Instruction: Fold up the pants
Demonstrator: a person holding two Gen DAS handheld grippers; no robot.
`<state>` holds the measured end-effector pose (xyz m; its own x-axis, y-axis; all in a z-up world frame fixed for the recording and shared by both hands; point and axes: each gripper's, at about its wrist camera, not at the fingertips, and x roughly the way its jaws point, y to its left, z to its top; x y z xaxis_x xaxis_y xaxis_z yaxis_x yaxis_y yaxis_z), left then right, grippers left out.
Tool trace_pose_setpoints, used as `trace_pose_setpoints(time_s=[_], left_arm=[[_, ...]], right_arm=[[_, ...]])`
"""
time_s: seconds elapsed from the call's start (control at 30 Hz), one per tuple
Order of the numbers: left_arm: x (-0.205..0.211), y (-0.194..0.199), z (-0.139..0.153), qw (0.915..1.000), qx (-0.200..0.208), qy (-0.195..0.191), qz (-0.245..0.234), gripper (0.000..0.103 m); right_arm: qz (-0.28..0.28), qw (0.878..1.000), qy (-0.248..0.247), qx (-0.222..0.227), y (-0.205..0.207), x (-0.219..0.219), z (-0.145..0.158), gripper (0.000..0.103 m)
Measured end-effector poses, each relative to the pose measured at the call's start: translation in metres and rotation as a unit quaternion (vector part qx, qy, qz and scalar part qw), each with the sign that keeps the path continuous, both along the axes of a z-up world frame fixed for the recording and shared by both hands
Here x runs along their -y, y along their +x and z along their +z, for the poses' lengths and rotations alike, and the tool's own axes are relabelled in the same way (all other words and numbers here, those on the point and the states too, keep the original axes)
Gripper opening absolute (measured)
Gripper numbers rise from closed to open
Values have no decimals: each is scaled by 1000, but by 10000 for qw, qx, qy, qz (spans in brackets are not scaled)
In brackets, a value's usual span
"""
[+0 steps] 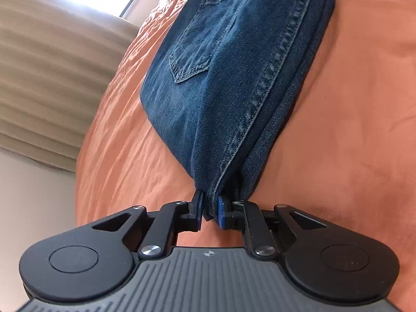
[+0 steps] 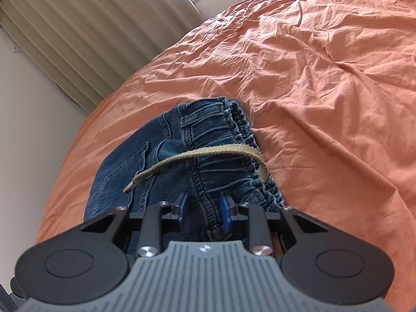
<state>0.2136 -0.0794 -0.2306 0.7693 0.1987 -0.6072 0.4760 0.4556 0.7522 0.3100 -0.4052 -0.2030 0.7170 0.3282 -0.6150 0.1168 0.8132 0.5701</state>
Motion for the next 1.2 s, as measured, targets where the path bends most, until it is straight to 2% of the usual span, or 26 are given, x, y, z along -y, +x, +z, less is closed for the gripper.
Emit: trace_pose_setpoints(time_s=[0.03, 0.07, 0.1, 0.17, 0.2, 0.27, 0.33, 0.4, 0.43, 0.47, 0.57, 0.63, 0.73, 0.83, 1.0, 1.03, 1.07, 1.1, 1.17, 1.2], left_arm=[[1, -2, 2, 10000, 30, -65, -4, 21], [0, -5, 8, 9995, 1, -301, 32, 28], [-5, -8, 16, 9982, -29, -591, 129, 31], [-12, -6, 29, 9930, -46, -1116, 386, 48], [-15, -4, 35, 9896, -28, -1342, 526, 52], [-17, 5, 33, 9878, 38, -1363, 758, 53], [-13, 10, 30, 9863, -12, -1456, 778, 53], [-4, 11, 24, 9884, 20, -1379, 642, 47], [1, 11, 19, 9913, 1, -1159, 625, 42], [4, 11, 15, 9936, -39, -958, 601, 29], [-3, 1, 16, 9989, -58, -394, 249, 22], [-13, -4, 16, 9993, -223, -263, 142, 19], [-22, -7, 9, 9978, -440, -369, 339, 17], [-21, -3, 3, 9964, -477, -490, 510, 17], [-29, 4, 18, 9912, -627, -889, 750, 17], [-31, 4, 21, 9894, -720, -942, 836, 12], [-34, 2, 22, 9863, -873, -1004, 979, 3], [-39, 0, 22, 9849, -902, -1003, 1086, 2], [-51, -8, 27, 9849, -665, -1070, 1190, 2], [-58, -10, 34, 9815, -628, -1268, 1291, 3]], right_arm=[[-26, 10000, 6, -18, 0, 1, 0, 22], [-53, 10000, 16, -35, -1, 1, 0, 22], [-68, 10000, 26, -50, -1, 2, 0, 22], [-79, 10000, 5, -59, 0, 1, 0, 22], [-79, 9999, -22, -61, 1, 0, 0, 22], [-67, 9999, -58, -54, 2, -1, 0, 22], [-65, 10000, -24, -52, 2, 0, -1, 22], [-84, 9999, 71, -68, 2, 2, -3, 22], [-87, 9999, 116, -81, 3, 3, -4, 22], [-85, 9998, 141, -89, 3, 4, -4, 22], [-21, 9999, 73, -104, 2, 5, -5, 18], [16, 9999, 40, -164, 3, 4, -7, 14], [36, 9997, 23, -224, 4, 3, -9, 13], [75, 9997, -36, -216, 4, 2, -12, 13], [55, 9995, 84, -287, -3, 7, -14, 11], [50, 9994, 95, -318, -5, 8, -13, 11], [47, 9993, 95, -360, -9, 9, -13, 11], [40, 9992, 87, -391, -12, 9, -11, 11], [25, 9990, 119, -419, -18, 12, -7, 11], [-7, 9988, 207, -446, -22, 16, -5, 11]])
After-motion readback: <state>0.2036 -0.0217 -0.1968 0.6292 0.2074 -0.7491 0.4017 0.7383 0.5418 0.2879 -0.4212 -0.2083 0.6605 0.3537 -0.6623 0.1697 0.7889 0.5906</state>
